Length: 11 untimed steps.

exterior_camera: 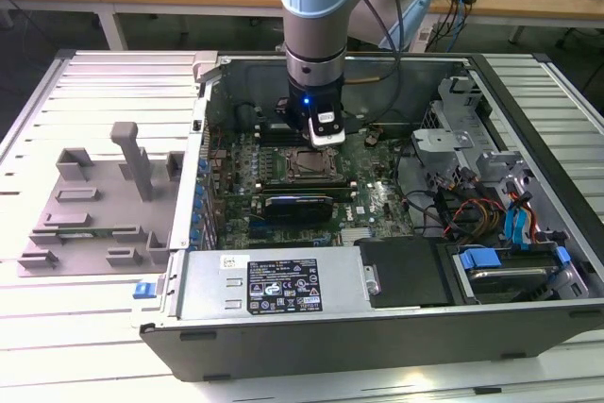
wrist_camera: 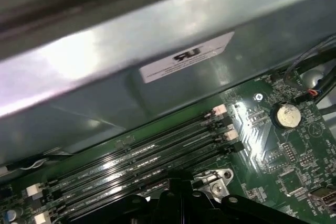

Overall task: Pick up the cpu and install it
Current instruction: 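Install the first cpu locking lever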

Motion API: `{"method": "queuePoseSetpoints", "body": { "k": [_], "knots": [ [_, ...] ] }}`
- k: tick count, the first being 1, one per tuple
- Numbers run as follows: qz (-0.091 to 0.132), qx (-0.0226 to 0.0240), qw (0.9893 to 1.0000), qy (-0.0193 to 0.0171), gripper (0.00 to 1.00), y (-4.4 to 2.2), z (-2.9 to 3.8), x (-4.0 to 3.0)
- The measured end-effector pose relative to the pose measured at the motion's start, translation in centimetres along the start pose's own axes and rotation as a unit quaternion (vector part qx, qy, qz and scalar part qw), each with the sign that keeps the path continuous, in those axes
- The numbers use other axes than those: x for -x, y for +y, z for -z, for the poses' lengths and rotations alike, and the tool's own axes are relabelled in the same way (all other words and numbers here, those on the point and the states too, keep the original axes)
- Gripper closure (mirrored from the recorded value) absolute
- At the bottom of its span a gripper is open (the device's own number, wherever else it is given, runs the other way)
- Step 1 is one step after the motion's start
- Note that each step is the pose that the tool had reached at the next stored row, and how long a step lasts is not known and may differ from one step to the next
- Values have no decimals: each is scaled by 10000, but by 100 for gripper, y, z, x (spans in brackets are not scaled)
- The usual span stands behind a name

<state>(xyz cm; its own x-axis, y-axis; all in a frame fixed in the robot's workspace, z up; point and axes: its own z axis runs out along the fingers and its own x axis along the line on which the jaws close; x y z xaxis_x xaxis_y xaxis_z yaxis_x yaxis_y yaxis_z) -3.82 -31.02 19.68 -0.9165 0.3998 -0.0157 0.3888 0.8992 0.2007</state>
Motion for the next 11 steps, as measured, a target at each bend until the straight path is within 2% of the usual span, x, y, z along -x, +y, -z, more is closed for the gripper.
{"method": "queuePoseSetpoints", "body": {
  "k": [2,11],
  "knots": [
    [1,4,10000,-2,89,20,-9,46],
    [0,-1,10000,2,89,27,-6,58]
  ]
}}
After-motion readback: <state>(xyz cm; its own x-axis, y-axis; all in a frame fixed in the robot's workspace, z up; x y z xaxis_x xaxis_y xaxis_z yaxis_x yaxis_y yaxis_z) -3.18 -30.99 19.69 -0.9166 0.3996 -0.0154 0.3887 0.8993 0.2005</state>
